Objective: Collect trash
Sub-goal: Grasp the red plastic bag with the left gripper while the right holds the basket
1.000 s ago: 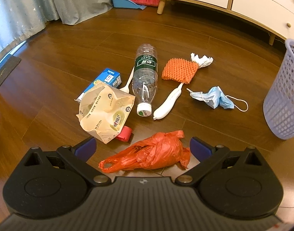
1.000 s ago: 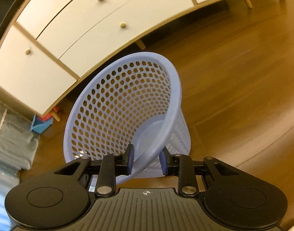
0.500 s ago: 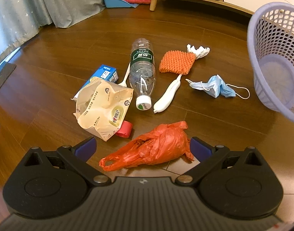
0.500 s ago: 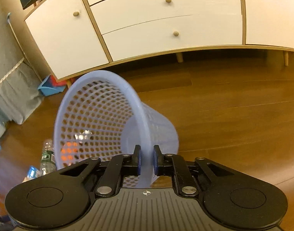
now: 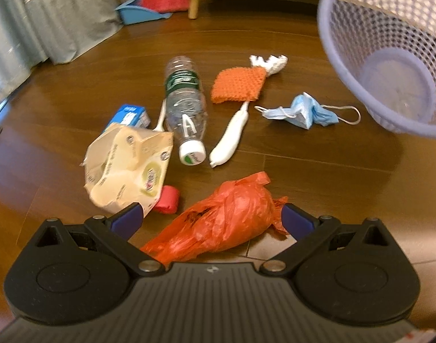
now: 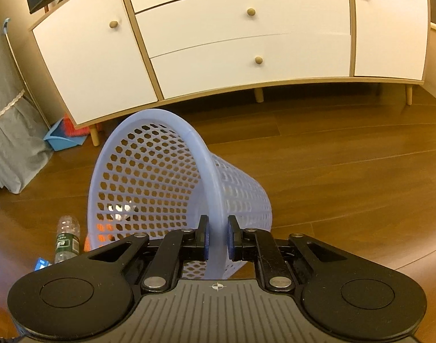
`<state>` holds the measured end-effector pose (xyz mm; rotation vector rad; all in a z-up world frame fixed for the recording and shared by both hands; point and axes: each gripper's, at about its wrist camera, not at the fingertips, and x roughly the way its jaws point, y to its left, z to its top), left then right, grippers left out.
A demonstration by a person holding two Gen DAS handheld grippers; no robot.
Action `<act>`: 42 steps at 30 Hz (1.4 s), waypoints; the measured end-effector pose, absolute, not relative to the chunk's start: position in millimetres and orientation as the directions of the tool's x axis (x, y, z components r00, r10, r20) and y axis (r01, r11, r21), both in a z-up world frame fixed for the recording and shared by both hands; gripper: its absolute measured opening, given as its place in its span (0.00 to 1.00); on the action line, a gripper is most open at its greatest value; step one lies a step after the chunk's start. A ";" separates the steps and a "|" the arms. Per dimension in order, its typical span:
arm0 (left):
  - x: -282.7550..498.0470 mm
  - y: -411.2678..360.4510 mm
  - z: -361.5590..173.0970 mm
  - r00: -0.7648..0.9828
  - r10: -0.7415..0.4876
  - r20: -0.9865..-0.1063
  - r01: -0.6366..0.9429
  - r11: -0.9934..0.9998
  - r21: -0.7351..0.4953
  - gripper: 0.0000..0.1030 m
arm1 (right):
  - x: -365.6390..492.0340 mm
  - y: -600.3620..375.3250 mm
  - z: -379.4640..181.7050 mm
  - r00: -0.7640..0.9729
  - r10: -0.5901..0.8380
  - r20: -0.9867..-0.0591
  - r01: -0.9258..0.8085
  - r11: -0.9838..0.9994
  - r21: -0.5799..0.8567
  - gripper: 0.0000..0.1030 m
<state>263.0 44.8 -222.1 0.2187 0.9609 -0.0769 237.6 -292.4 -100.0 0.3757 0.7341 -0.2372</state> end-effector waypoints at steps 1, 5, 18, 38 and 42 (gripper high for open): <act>265.3 43.7 -225.6 0.573 0.025 -0.819 0.180 0.971 0.156 0.99 | 237.4 -292.6 -100.1 0.721 -0.078 -0.688 0.339 0.906 0.253 0.08; 276.4 42.7 -242.6 0.547 0.002 -0.837 0.231 0.961 0.154 0.98 | 239.5 -293.7 -101.2 0.722 -0.077 -0.688 0.344 0.903 0.259 0.08; 289.1 41.2 -274.2 0.491 -0.042 -0.870 0.308 0.943 0.128 0.71 | 237.8 -295.6 -106.0 0.713 -0.077 -0.697 0.348 0.902 0.256 0.08; 269.6 62.9 -200.6 0.602 -0.136 -0.787 0.198 0.980 -0.018 0.42 | 240.4 -285.9 -107.6 0.700 -0.052 -0.712 0.357 0.889 0.287 0.08; 276.0 50.9 -170.7 0.644 -0.189 -0.742 0.224 0.973 -0.054 0.42 | 242.5 -286.2 -107.8 0.695 -0.048 -0.718 0.364 0.884 0.293 0.08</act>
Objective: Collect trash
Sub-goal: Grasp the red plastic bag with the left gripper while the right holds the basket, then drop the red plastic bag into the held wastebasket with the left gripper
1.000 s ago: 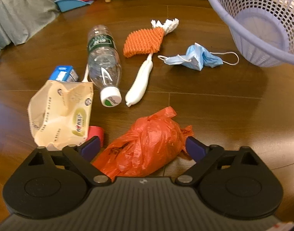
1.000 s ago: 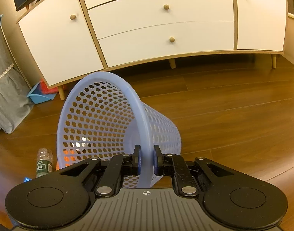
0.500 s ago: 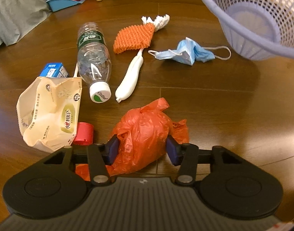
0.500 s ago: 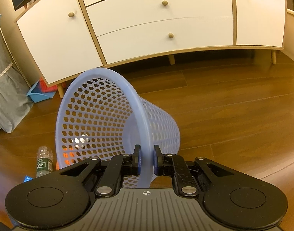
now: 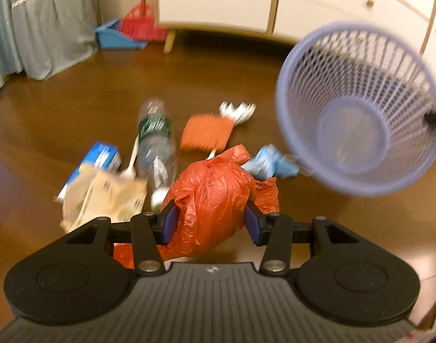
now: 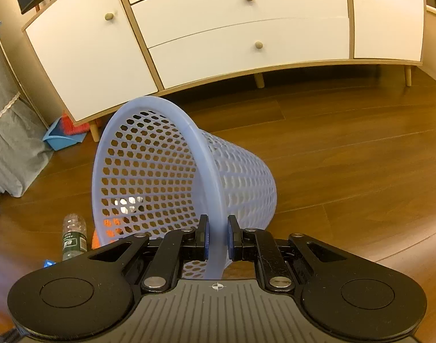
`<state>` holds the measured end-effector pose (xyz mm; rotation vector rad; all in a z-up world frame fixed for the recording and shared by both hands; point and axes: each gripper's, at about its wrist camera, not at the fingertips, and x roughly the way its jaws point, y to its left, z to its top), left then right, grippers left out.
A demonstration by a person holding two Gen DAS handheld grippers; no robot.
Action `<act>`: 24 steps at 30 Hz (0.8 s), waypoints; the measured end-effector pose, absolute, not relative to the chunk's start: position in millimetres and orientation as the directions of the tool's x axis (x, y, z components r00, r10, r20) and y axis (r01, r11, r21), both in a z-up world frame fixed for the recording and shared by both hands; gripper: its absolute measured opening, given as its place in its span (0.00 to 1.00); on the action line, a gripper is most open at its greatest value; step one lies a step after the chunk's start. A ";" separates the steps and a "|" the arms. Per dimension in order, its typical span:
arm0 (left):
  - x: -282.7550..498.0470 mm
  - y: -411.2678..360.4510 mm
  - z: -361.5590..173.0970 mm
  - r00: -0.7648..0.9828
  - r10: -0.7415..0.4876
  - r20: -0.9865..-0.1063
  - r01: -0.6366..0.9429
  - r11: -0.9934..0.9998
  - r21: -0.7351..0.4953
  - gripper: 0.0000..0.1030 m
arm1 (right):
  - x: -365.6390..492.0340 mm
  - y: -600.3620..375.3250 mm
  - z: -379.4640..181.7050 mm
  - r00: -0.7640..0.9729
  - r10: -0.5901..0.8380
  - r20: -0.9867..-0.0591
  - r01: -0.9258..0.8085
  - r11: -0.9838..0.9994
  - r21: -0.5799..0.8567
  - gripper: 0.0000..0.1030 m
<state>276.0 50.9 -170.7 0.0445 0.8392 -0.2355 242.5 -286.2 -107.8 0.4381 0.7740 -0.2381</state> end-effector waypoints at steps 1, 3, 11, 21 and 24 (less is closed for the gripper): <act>279.1 45.8 -163.6 0.650 -0.207 -0.731 0.236 0.970 -0.066 0.43 | 243.2 -287.1 -107.8 0.692 -0.048 -0.720 0.369 0.881 0.297 0.08; 284.7 33.3 -150.5 0.663 -0.245 -0.708 0.266 0.960 -0.083 0.43 | 245.6 -289.6 -107.5 0.689 -0.046 -0.724 0.380 0.873 0.306 0.08; 307.9 -21.7 -122.1 0.666 -0.389 -0.636 0.393 0.908 -0.144 0.43 | 247.2 -297.2 -105.5 0.683 -0.046 -0.729 0.421 0.841 0.341 0.08; 322.5 -52.2 -119.7 0.647 -0.445 -0.619 0.415 0.887 -0.204 0.77 | 246.8 -295.6 -103.4 0.681 -0.048 -0.731 0.420 0.843 0.336 0.08; 318.6 -39.9 -121.3 0.656 -0.428 -0.622 0.392 0.897 -0.204 0.77 | 247.5 -295.1 -103.4 0.681 -0.050 -0.731 0.421 0.843 0.334 0.08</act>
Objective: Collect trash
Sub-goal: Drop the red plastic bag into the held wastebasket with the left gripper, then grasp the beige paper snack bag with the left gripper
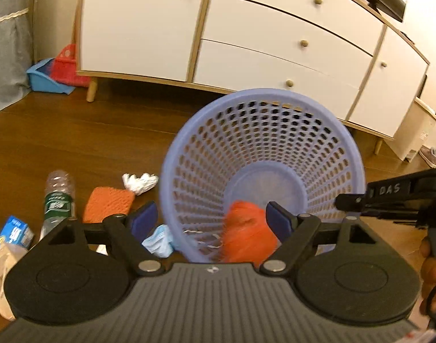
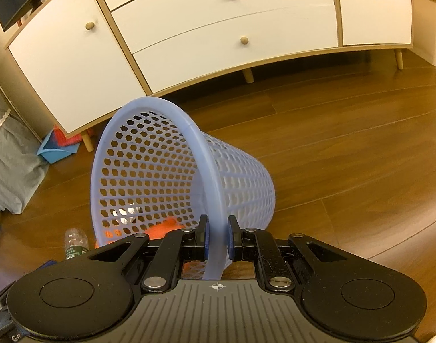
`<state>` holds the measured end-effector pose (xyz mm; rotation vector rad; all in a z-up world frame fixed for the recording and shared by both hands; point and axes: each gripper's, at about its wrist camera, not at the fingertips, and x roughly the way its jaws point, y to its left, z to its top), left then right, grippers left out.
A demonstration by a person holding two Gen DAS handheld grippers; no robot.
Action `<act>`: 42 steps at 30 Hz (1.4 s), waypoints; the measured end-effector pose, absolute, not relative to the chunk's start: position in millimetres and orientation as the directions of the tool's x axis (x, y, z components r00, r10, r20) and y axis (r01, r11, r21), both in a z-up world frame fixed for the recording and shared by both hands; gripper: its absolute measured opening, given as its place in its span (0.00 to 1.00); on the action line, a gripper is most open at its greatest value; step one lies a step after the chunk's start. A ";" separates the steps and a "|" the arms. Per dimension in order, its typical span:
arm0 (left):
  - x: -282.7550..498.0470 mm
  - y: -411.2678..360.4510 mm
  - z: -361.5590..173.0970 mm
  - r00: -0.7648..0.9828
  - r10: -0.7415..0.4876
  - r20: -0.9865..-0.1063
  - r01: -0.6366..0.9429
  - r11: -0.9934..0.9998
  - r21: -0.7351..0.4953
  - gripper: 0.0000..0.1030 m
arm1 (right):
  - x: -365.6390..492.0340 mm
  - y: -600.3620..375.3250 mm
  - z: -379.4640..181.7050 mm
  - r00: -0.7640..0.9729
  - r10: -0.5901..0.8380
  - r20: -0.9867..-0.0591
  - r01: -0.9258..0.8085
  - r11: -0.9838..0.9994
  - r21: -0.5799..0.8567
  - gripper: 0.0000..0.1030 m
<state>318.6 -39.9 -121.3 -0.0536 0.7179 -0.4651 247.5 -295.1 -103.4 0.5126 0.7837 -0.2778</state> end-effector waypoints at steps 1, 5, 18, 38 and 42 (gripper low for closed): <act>317.8 -33.5 -122.3 0.659 -0.423 -0.622 0.381 0.901 -0.209 0.77 | 247.6 -295.1 -103.5 0.681 -0.051 -0.731 0.422 0.843 0.334 0.08; 312.7 -6.7 -129.6 0.671 -0.388 -0.632 0.345 0.918 -0.197 0.77 | 248.6 -296.1 -104.1 0.680 -0.053 -0.731 0.425 0.841 0.335 0.08; 285.2 106.3 -185.2 0.651 -0.188 -0.735 0.205 0.976 -0.067 0.77 | 247.6 -298.2 -107.2 0.671 -0.061 -0.739 0.438 0.837 0.329 0.08; 295.6 175.5 -251.9 0.593 -0.047 -0.804 -0.046 0.995 -0.092 0.77 | 260.7 -274.2 -115.5 0.659 -0.091 -0.746 0.467 0.828 0.312 0.08; 300.4 197.8 -258.5 0.564 -0.068 -0.823 -0.147 0.973 -0.181 0.77 | 262.2 -270.7 -116.2 0.660 -0.095 -0.745 0.464 0.832 0.305 0.08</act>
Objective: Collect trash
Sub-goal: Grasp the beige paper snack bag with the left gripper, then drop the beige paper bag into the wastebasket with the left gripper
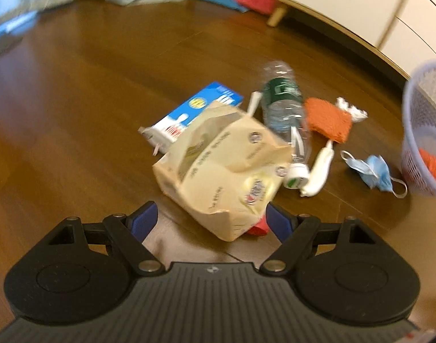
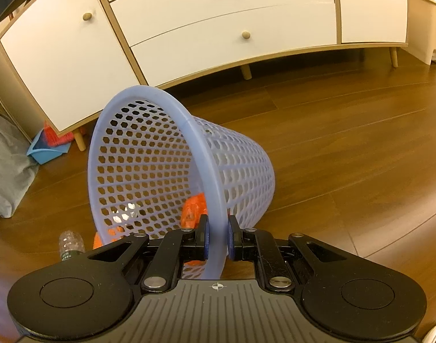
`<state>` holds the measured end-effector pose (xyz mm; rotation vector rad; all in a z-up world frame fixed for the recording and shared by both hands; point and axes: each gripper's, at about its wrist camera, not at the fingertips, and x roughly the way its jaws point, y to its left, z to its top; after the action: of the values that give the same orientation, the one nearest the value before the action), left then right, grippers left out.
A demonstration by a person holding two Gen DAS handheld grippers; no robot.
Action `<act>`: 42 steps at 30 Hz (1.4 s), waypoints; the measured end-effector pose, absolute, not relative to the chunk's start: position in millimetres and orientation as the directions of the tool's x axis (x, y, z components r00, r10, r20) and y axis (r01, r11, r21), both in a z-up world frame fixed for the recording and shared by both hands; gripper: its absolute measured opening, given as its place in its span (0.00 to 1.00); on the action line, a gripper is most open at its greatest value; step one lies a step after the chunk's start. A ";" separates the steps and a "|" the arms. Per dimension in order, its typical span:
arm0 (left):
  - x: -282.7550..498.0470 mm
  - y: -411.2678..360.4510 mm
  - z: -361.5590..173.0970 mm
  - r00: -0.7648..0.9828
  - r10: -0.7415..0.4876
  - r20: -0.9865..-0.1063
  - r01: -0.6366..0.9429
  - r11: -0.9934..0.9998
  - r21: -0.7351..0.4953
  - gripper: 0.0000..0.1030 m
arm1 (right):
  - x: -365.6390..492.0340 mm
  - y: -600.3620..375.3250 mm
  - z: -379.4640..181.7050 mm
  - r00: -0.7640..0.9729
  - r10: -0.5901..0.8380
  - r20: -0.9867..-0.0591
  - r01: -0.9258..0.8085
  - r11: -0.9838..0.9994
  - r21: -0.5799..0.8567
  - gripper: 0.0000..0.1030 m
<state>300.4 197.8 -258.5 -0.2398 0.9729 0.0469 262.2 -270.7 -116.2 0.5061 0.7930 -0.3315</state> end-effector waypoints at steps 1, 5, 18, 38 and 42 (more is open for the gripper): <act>302.8 201.1 -261.7 0.552 -0.068 -0.831 -0.164 0.968 -0.189 0.77 | 262.7 -270.6 -116.1 0.659 -0.095 -0.746 0.464 0.832 0.304 0.08; 310.7 212.1 -275.4 0.530 -0.111 -0.841 -0.235 0.933 -0.271 0.73 | 263.3 -272.5 -114.3 0.658 -0.095 -0.747 0.456 0.840 0.295 0.08; 319.7 230.9 -274.3 0.581 -0.175 -0.795 -0.275 0.877 -0.394 0.07 | 261.3 -282.8 -115.7 0.657 -0.080 -0.750 0.424 0.861 0.280 0.08; 375.5 132.9 -146.0 0.705 -0.283 -0.651 0.157 0.957 -0.246 0.02 | 269.3 -307.0 -106.8 0.662 -0.039 -0.749 0.352 0.898 0.264 0.08; 395.5 88.0 -132.6 0.696 -0.353 -0.625 0.273 0.935 -0.224 0.02 | 271.4 -309.5 -100.8 0.662 -0.035 -0.748 0.351 0.897 0.268 0.08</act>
<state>395.5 88.0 -132.6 -0.1171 0.7208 -0.3502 271.4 -309.5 -100.8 0.4132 0.8232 -0.2255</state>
